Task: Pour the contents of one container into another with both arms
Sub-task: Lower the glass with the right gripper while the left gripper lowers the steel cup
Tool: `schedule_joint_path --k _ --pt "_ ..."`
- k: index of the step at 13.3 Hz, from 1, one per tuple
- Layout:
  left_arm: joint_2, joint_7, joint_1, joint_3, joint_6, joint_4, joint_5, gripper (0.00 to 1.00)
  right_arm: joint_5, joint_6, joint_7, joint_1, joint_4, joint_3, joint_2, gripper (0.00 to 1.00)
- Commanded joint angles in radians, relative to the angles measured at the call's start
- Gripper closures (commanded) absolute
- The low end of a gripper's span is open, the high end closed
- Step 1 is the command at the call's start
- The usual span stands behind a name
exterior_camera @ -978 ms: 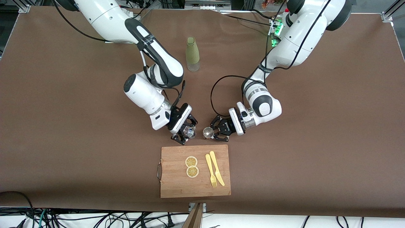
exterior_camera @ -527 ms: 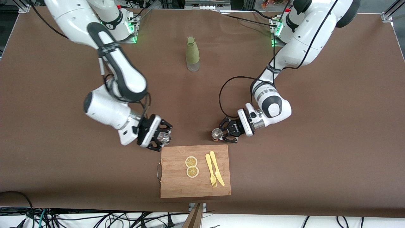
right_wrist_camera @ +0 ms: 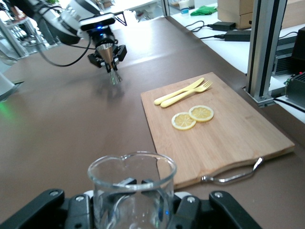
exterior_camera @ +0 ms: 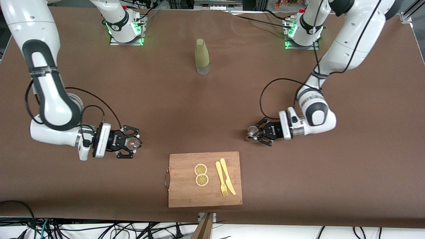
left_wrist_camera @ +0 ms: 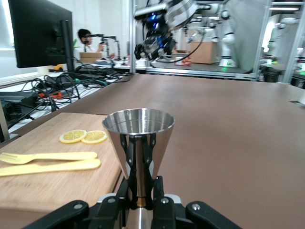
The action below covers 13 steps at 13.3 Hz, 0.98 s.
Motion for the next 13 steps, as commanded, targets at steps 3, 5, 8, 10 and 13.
schedule_joint_path --k 3,5,8,10,13 --pt "-0.053 0.025 0.068 0.177 -0.296 -0.033 0.257 1.0 0.027 -0.163 -0.274 -0.145 -0.013 0.014 0.135 0.98" --pt "-0.053 0.032 0.105 0.236 -0.416 -0.014 0.361 1.0 0.026 -0.203 -0.37 -0.189 -0.016 0.014 0.206 0.98" --pt "-0.045 0.112 0.128 0.332 -0.532 -0.001 0.438 1.0 0.012 -0.22 -0.456 -0.203 -0.029 -0.022 0.237 0.98" --pt "-0.023 0.184 0.128 0.4 -0.588 -0.001 0.443 1.0 0.014 -0.229 -0.52 -0.203 -0.054 -0.036 0.252 0.97" --pt "0.019 0.253 0.154 0.472 -0.635 -0.001 0.44 1.0 0.015 -0.25 -0.52 -0.21 -0.074 -0.039 0.255 0.0"
